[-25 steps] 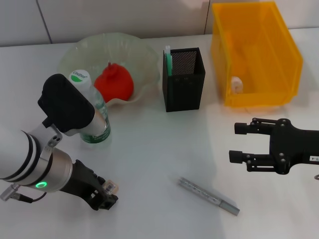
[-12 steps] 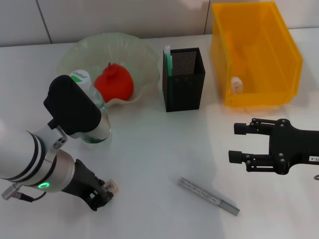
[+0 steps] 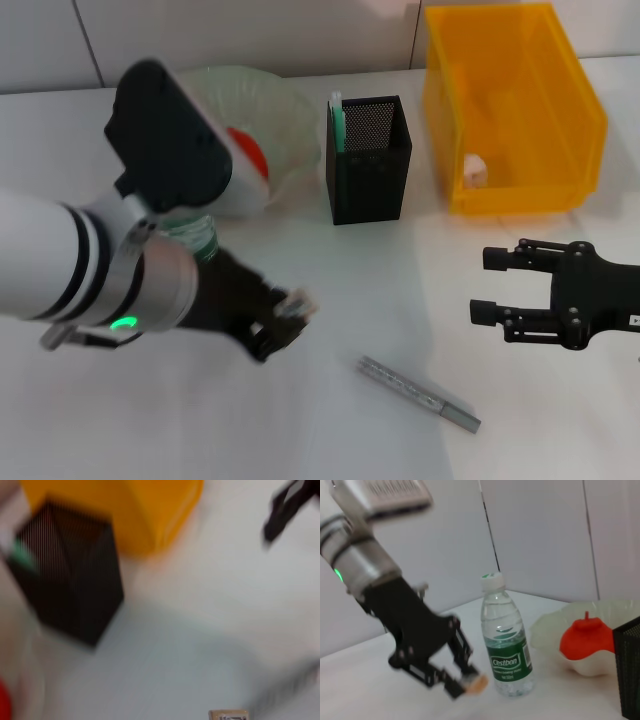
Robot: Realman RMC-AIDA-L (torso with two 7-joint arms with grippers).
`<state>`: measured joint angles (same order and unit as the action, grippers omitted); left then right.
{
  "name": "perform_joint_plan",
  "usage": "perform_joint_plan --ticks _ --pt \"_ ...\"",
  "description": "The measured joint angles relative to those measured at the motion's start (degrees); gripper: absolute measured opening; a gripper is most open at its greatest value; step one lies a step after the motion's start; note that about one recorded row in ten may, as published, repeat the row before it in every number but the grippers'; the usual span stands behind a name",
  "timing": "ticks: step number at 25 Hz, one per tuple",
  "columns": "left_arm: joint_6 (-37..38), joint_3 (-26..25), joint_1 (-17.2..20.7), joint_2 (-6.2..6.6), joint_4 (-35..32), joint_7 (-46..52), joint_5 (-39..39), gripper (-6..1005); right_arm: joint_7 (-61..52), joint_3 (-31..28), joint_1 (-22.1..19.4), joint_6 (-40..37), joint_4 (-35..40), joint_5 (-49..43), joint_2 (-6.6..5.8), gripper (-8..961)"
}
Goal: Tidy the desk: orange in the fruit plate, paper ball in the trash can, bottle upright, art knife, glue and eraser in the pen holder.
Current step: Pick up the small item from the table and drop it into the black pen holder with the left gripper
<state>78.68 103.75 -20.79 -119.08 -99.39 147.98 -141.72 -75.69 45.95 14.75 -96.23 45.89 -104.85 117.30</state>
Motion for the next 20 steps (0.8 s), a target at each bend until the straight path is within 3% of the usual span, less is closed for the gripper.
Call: perform_joint_plan --ticks 6,8,10,15,17,20 --pt "-3.8 -0.3 -1.4 0.01 -2.7 -0.5 3.8 270 0.0 -0.3 -0.3 0.2 -1.0 0.0 -0.04 745" --pt "-14.2 -0.2 -4.8 -0.05 -1.9 -2.5 6.6 270 0.0 -0.3 -0.3 0.3 -1.4 0.0 -0.07 745" --pt "-17.4 0.0 -5.6 -0.07 -0.9 -2.9 6.7 270 0.0 -0.5 -0.6 0.7 -1.9 0.0 -0.05 745" --pt "-27.2 1.3 -9.7 -0.10 6.3 -4.5 6.9 270 0.0 -0.5 -0.8 1.6 -2.7 0.0 -0.03 745" --pt "-35.4 3.2 -13.3 -0.10 14.8 -6.7 6.9 270 0.0 -0.5 -0.7 1.7 -2.9 0.0 0.00 745" --pt "-37.7 3.7 -14.1 -0.11 16.8 -6.7 6.9 269 0.0 -0.5 -0.4 1.8 -3.1 0.0 0.19 745"
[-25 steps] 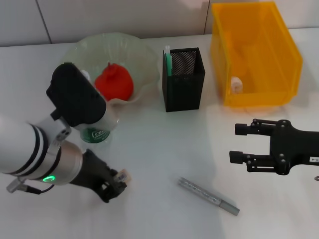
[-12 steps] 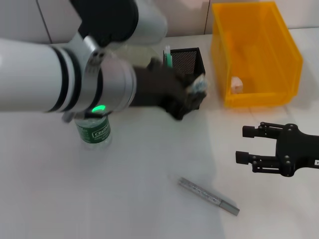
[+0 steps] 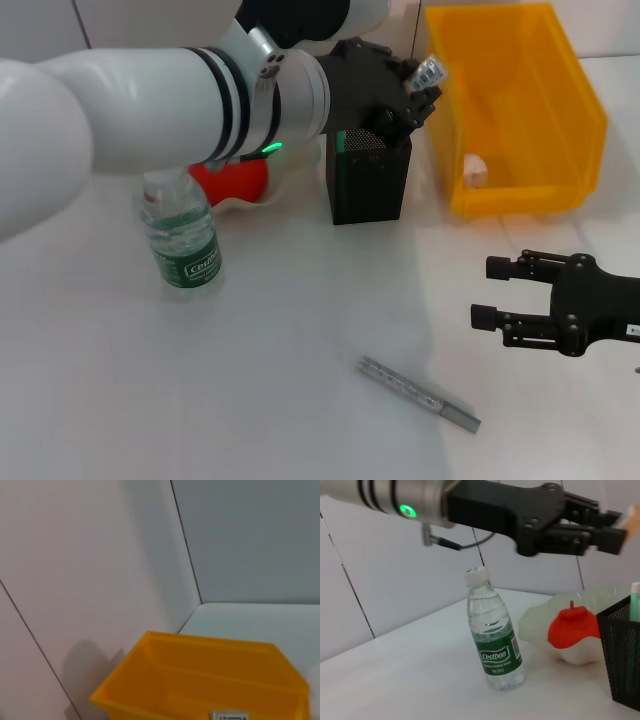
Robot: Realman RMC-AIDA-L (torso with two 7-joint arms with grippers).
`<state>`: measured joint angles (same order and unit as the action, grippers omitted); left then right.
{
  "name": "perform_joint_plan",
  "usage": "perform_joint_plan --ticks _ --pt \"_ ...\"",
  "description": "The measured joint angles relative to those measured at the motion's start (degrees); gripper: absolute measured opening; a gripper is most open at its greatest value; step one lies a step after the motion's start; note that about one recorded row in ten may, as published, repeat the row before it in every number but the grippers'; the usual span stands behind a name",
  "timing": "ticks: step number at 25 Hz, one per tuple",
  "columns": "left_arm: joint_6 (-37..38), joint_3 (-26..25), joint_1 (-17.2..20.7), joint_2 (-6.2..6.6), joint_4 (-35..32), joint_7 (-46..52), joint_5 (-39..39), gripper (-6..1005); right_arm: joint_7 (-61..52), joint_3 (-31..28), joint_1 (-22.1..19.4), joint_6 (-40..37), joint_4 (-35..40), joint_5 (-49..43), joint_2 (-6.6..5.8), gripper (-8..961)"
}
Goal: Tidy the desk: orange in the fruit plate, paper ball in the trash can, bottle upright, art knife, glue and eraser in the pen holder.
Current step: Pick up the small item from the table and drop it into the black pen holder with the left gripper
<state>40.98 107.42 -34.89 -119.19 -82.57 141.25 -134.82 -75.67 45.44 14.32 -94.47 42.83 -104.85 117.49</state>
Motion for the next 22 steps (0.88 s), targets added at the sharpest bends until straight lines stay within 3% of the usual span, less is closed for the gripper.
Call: perform_joint_plan --ticks 2,3,11,22 --pt "-2.6 0.5 -0.8 0.01 2.0 -0.1 0.0 269 0.0 0.0 0.0 0.0 -0.1 0.0 0.03 745" --pt "-9.0 2.5 -2.9 0.01 8.2 -1.7 0.0 269 0.0 0.0 0.1 0.0 -0.2 0.0 0.05 745" --pt "-17.1 5.5 -6.6 -0.04 18.9 -2.1 0.6 269 0.0 0.0 0.3 0.0 -0.6 0.0 0.11 745" --pt "-19.8 5.7 -6.8 -0.08 21.8 -1.5 1.3 269 0.0 0.3 0.3 0.0 -0.7 0.0 0.11 744"
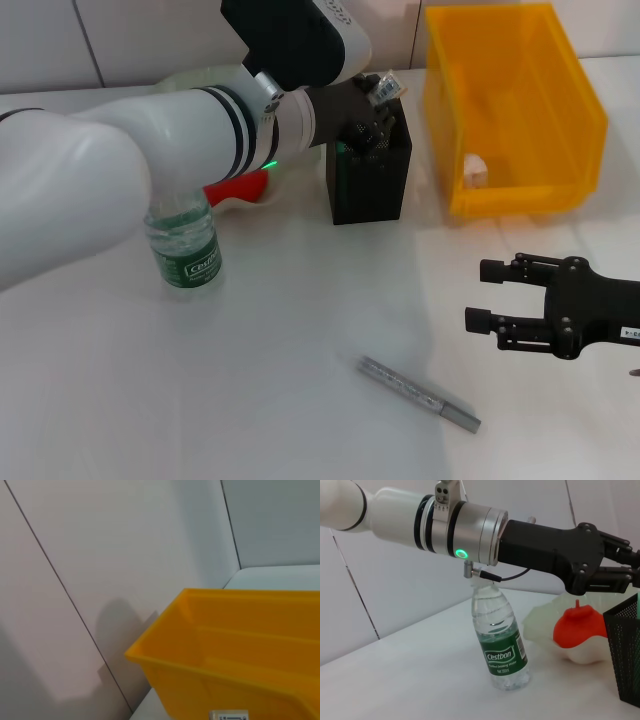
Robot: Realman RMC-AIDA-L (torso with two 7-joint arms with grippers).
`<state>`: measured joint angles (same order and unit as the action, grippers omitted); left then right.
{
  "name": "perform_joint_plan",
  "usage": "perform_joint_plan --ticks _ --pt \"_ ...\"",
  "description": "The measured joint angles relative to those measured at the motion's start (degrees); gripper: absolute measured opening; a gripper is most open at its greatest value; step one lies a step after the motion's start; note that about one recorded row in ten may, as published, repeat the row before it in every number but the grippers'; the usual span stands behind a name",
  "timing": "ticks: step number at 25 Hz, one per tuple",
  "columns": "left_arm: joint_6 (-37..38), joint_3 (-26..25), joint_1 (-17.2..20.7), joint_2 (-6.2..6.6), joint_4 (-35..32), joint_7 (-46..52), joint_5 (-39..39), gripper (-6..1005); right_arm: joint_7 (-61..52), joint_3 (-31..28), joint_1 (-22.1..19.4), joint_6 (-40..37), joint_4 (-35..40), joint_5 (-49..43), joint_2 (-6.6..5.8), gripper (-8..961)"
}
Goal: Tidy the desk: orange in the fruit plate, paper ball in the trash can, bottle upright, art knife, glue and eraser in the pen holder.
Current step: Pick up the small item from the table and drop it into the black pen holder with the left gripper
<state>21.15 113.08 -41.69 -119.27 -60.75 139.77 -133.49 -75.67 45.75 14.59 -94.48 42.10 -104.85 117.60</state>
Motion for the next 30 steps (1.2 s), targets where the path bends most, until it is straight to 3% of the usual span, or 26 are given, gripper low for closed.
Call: perform_joint_plan --ticks 7,12,15,17,18,19,22,23,24,26,27,28,29,30 --pt "-1.8 1.3 0.3 0.00 0.2 -0.1 0.0 272 0.0 0.0 -0.3 -0.1 0.0 0.0 0.00 744" --pt "-2.9 1.3 1.5 0.01 -0.9 0.0 0.3 461 0.0 -0.2 -0.4 -0.3 0.0 0.0 0.00 744" --pt "-1.2 0.7 2.9 0.21 -4.7 -0.1 2.2 593 0.0 -0.3 -0.4 -0.4 0.0 0.0 -0.04 744" --pt "0.3 0.2 5.3 0.47 -9.9 -0.7 2.9 687 -0.1 -0.3 -0.4 -0.4 0.0 0.0 -0.20 744" --pt "1.0 0.1 9.6 0.55 -17.4 -2.1 3.1 734 -0.4 -0.3 -0.3 -0.4 0.0 0.0 -0.38 744" --pt "1.0 0.1 9.6 0.55 -17.4 -2.1 3.1 743 -0.4 -0.3 -0.3 -0.4 0.0 0.0 -0.38 744" --pt "1.2 0.4 16.8 0.64 -28.0 -6.1 4.9 772 -0.6 -1.1 -0.1 -0.4 0.0 0.0 -0.55 743" --pt "2.4 0.1 20.4 0.77 -33.0 -9.8 9.0 781 -1.1 -1.7 0.0 -0.5 0.3 0.0 -0.66 743" --pt "2.4 0.1 20.4 0.77 -33.0 -9.8 9.0 791 -1.1 -1.7 0.0 -0.5 0.3 0.0 -0.66 743" --pt "6.5 -2.3 22.4 0.92 -35.9 -14.6 16.6 810 -1.8 -1.8 0.1 -0.6 0.8 0.0 -0.94 743" --pt "10.3 -4.6 22.9 0.93 -36.4 -18.0 22.3 810 -2.1 -1.8 0.2 -0.6 0.9 0.0 -1.06 743" --pt "19.0 -10.3 23.2 0.90 -35.0 -26.3 35.5 810 -2.7 -1.8 0.4 -0.7 1.3 0.0 -1.31 743" --pt "19.0 -10.3 23.2 0.90 -35.0 -26.3 35.5 811 -2.7 -1.8 0.4 -0.7 1.3 0.0 -1.31 743" --pt "24.6 -13.6 23.3 0.83 -32.5 -32.4 43.8 811 -3.0 -1.8 0.4 -0.8 1.5 0.0 -1.32 743"
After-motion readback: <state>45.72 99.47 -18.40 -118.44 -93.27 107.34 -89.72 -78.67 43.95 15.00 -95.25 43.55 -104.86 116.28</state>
